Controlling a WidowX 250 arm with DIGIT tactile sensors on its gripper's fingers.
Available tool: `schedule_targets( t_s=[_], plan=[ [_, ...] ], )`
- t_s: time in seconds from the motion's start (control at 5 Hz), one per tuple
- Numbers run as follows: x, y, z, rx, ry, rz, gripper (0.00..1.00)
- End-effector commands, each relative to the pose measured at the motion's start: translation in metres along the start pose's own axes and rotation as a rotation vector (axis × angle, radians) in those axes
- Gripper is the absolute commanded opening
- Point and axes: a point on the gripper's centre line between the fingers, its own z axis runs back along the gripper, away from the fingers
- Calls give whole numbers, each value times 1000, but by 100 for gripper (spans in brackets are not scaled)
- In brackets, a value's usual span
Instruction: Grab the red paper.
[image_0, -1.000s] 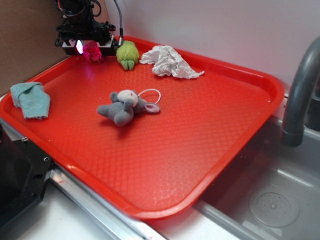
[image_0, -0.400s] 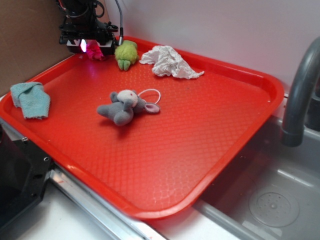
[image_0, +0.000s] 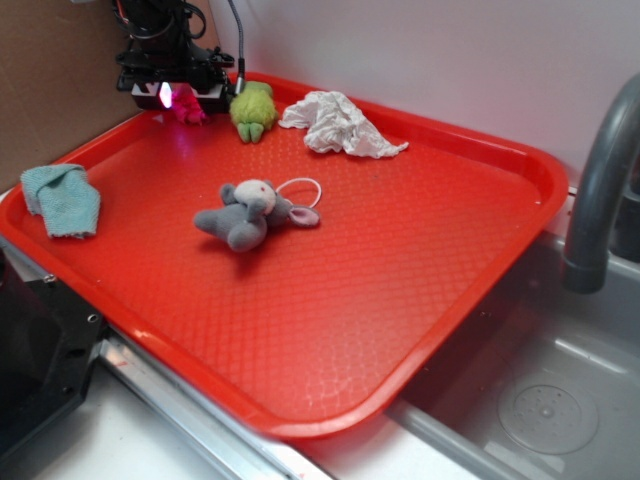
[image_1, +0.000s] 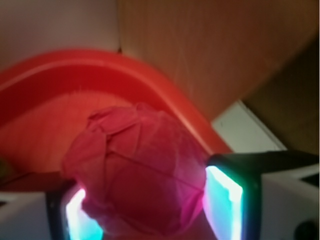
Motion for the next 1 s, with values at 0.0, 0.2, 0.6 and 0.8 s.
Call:
schedule_targets(
  t_s=[0.0,0.2,0.6,0.8],
  plan=[
    [-43,-23,131,-292,3,-97,0],
    [-56,-40,190,-412,-1,-178,0],
    [-46,-49,281,-488,87,-348,0],
    [-53,-56,272,-443,104,-363,0]
  ],
)
